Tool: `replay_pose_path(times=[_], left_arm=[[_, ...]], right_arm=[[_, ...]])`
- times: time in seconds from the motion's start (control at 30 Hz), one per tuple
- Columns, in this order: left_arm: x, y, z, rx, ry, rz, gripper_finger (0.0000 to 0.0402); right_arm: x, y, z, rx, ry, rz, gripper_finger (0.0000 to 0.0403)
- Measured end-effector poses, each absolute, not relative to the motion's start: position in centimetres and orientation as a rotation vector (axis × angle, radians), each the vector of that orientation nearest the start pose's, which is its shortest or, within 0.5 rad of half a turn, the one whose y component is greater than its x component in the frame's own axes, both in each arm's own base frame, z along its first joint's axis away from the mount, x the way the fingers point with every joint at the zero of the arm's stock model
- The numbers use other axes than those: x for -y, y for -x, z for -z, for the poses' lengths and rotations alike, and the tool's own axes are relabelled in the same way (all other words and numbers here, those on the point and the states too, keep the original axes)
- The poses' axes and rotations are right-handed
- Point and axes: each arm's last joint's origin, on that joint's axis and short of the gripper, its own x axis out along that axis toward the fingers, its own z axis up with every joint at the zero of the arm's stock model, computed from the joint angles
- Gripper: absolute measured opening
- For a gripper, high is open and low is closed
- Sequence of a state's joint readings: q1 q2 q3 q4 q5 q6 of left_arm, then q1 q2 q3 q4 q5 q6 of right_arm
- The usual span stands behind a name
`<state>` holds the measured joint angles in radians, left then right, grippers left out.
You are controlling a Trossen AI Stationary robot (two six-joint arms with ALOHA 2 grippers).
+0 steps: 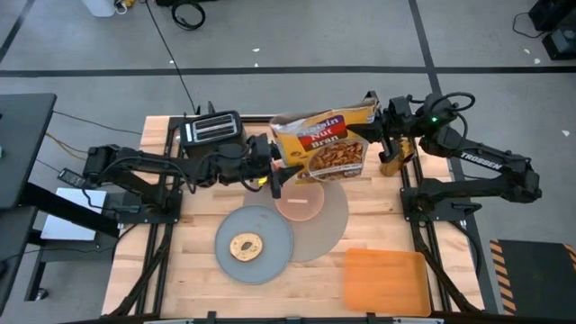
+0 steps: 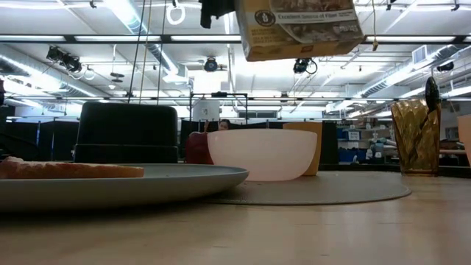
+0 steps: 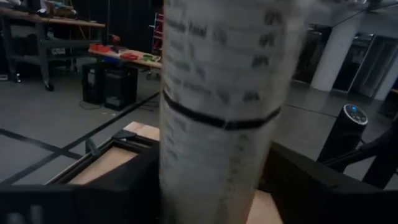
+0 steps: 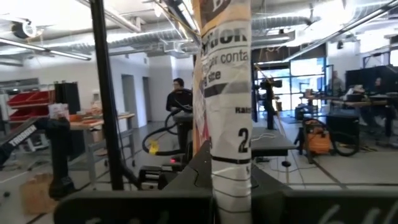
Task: Arrange a breakfast setting
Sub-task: Pour the cereal from the yellow cereal box into the orange bowl
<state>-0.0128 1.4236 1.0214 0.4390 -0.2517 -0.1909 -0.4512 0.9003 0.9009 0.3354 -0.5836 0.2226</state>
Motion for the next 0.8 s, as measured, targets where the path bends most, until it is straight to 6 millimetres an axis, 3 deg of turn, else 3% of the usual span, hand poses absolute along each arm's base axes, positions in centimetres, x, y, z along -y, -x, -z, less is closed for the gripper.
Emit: replay_pose_path(times=[0.4, 0.57, 0.8], left_arm=[[-1.0, -32.3, -33.3, 0.089, 0.154, -0.247, 0.0023], [-1.0, -31.4, -34.3, 0.107, 0.154, -0.249, 0.0018], [-1.0, -28.0, -38.4, 0.249, 0.103, -0.255, 0.0013]], right_arm=[[7.0, -18.0, -39.9, 0.271, -0.057, -0.137, 0.0027], [7.1, -17.8, -40.1, 0.29, -0.078, -0.083, 0.0074], [7.2, -15.7, -41.9, 0.444, -0.044, -0.041, 0.0177]])
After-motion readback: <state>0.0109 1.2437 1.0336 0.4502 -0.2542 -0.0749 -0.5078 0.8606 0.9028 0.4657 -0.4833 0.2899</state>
